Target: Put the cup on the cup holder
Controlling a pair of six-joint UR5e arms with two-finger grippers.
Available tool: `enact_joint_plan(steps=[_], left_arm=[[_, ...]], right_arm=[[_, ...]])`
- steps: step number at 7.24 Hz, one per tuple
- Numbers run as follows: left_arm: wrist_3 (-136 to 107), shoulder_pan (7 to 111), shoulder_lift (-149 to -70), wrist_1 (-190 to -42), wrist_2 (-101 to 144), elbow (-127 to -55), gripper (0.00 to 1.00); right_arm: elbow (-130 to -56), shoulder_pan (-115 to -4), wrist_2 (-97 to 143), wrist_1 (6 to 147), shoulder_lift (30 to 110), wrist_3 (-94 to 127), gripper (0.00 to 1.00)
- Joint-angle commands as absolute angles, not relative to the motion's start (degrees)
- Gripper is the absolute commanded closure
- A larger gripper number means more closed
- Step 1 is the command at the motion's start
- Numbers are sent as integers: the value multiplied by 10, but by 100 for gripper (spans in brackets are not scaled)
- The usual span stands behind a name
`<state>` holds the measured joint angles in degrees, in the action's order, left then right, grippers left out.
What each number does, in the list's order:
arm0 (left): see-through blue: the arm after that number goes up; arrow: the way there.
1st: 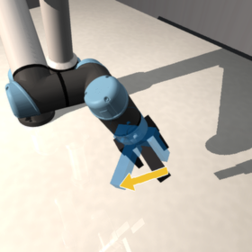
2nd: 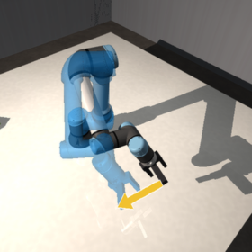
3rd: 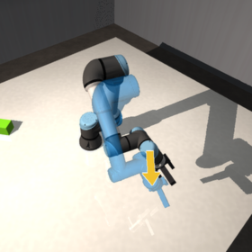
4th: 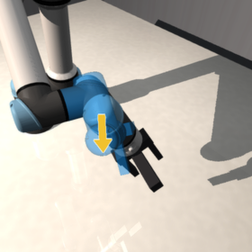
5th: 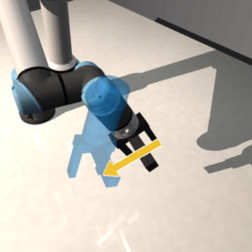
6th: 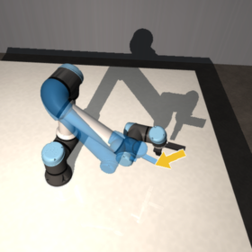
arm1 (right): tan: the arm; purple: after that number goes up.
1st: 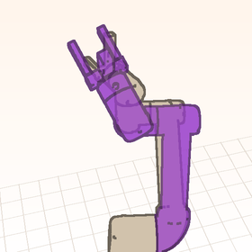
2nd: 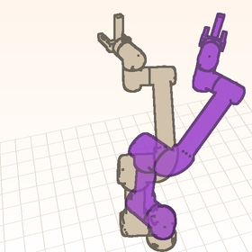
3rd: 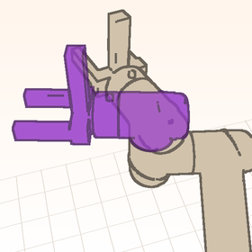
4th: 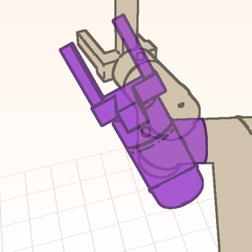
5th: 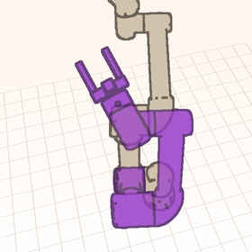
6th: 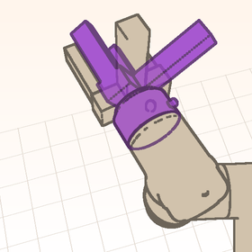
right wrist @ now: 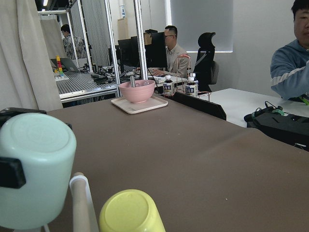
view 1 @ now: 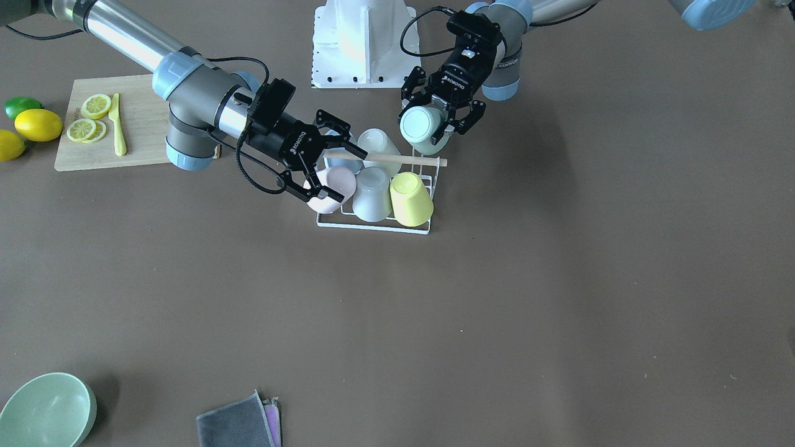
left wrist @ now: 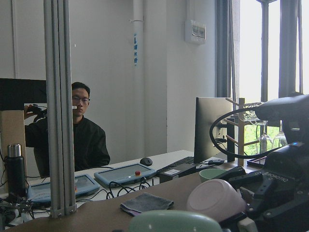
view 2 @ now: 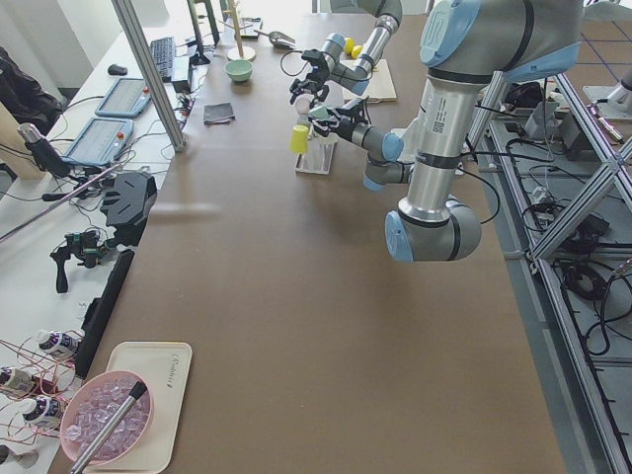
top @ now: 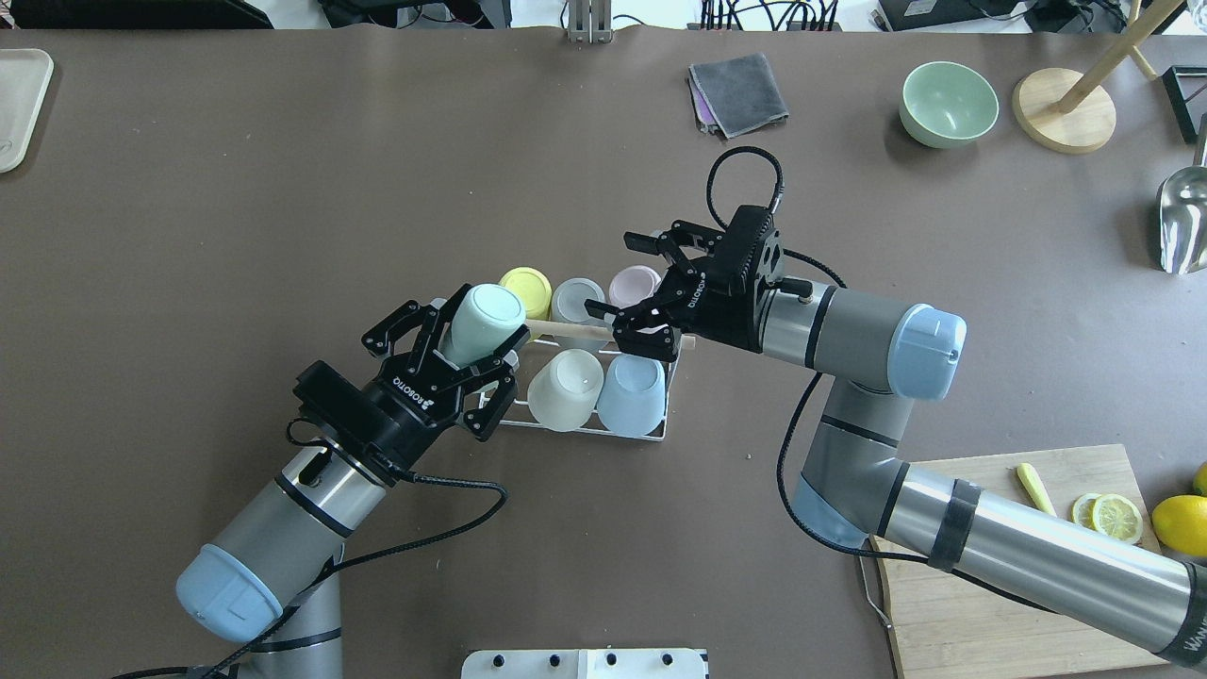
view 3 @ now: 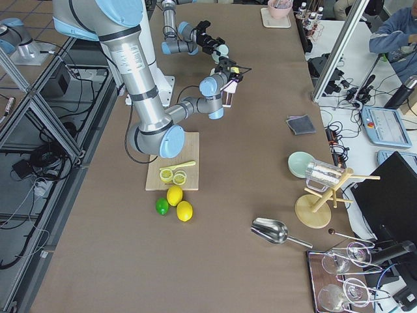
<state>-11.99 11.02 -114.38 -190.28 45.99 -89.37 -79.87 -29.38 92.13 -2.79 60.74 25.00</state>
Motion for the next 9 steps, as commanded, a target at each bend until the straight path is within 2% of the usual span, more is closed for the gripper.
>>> enact_joint_plan(steps=[1, 6, 8, 9], left_arm=[[-120, 112, -1150, -1902, 460, -890, 100], [-120, 112, -1150, -1903, 460, -868, 100], [-121, 110, -1150, -1905, 460, -861, 100], [-121, 110, -1150, -1905, 459, -850, 10]], right_arm=[[-800, -294, 922, -28, 606, 252, 0], [-814, -305, 935, -5, 611, 255, 0], [-904, -337, 998, 157, 613, 255, 0], [-944, -371, 1058, 245, 613, 254, 0]])
